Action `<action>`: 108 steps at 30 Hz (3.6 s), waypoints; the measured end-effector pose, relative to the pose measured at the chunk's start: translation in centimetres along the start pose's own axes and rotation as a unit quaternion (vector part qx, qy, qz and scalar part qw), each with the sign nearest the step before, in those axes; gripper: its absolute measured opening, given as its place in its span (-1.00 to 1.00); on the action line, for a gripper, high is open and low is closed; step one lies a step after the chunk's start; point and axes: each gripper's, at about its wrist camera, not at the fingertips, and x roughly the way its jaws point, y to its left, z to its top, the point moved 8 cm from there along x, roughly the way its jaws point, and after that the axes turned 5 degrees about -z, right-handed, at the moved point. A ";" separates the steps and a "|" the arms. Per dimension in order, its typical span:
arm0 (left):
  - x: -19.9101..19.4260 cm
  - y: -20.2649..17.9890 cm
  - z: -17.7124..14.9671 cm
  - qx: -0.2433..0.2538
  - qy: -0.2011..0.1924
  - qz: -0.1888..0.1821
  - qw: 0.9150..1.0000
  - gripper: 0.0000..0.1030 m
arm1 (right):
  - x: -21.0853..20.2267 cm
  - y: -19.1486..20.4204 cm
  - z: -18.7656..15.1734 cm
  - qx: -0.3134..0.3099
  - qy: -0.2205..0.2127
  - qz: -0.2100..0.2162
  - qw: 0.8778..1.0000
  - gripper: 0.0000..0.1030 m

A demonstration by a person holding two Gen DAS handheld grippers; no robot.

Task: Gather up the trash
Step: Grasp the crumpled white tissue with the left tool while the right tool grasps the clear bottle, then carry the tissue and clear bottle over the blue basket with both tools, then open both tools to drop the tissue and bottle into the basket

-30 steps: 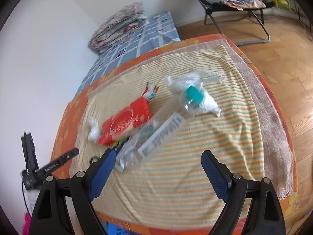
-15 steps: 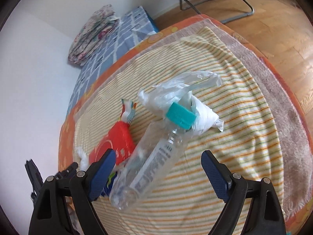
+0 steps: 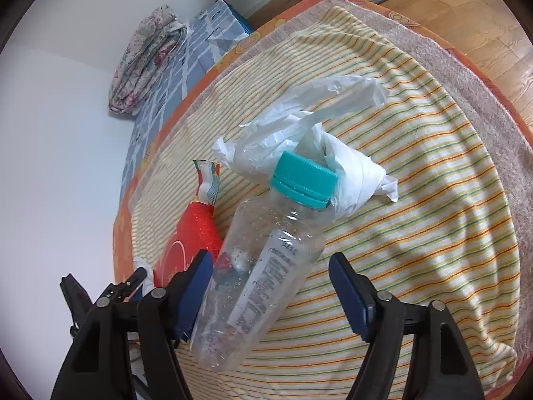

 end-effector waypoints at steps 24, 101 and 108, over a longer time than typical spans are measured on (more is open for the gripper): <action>-5.8 -0.6 -0.6 0.038 -0.046 -0.018 0.998 -0.41 | -6.1 4.4 -1.8 -0.103 -0.077 0.016 0.992 0.23; -9.8 -0.7 -35.0 0.185 0.138 -0.040 0.972 -0.41 | -7.8 -0.1 -32.7 -0.465 0.010 -0.083 0.881 0.23; -9.6 -0.6 -34.8 0.190 0.132 -0.028 0.973 -0.05 | -6.8 -0.7 -33.1 -0.464 0.032 -0.095 0.880 0.24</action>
